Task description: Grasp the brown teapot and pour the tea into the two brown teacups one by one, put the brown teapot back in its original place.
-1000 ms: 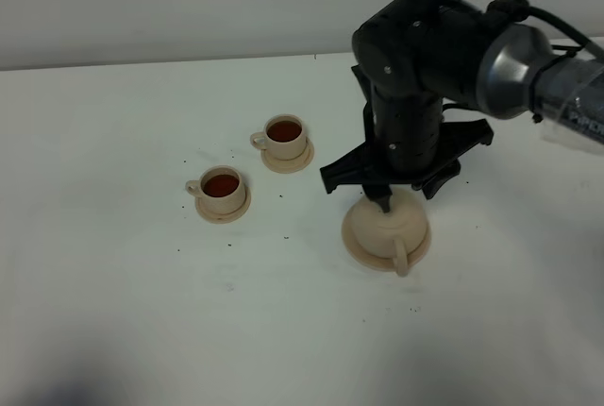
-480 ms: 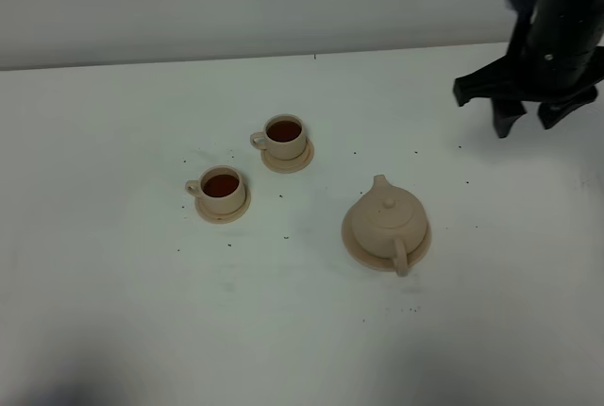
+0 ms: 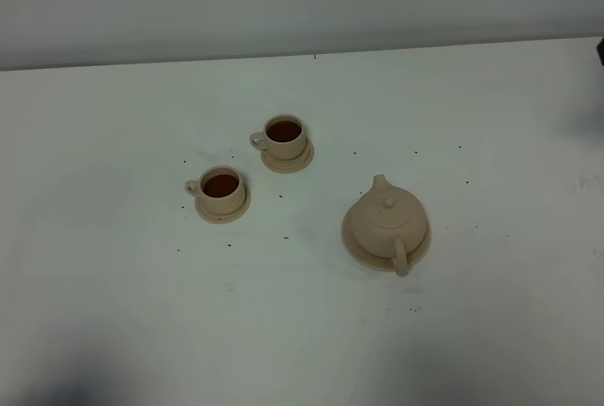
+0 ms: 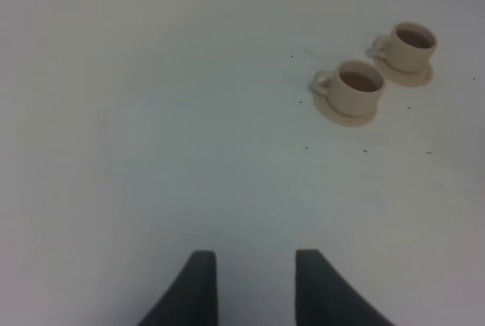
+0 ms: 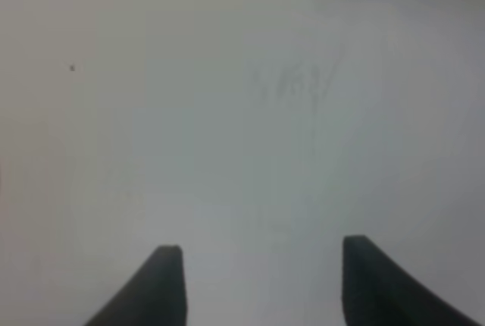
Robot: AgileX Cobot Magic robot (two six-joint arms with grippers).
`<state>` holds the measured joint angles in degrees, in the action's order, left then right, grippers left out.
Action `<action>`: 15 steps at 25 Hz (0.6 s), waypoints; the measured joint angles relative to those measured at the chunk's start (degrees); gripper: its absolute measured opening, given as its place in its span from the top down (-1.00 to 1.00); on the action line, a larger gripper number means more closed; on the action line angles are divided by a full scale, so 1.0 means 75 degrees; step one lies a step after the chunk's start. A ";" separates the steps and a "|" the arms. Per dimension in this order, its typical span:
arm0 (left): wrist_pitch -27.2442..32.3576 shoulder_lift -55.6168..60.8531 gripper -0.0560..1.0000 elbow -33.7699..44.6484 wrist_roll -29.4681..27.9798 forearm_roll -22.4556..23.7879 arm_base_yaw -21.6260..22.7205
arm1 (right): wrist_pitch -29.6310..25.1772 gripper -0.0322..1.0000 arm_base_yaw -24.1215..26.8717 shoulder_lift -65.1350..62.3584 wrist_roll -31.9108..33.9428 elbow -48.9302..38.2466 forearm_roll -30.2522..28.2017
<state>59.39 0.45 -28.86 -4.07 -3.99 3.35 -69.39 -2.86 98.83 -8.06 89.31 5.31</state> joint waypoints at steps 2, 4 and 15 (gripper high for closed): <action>0.0000 0.0000 0.37 0.0000 0.0000 0.0000 0.0000 | -0.0008 0.03 0.0044 -0.0591 -0.0049 -0.0532 0.0019; 0.0000 0.0000 0.37 0.0000 0.0000 0.0000 0.0000 | -0.0020 0.04 0.0044 -0.1317 -0.0076 -0.1071 0.0044; 0.0000 0.0000 0.37 0.0000 0.0000 0.0000 0.0000 | -0.0048 0.04 0.0044 -0.6421 -0.0360 -0.4697 0.0204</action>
<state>59.39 0.45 -28.86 -4.07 -3.99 3.35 -69.75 -2.53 50.67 -10.76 54.08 6.84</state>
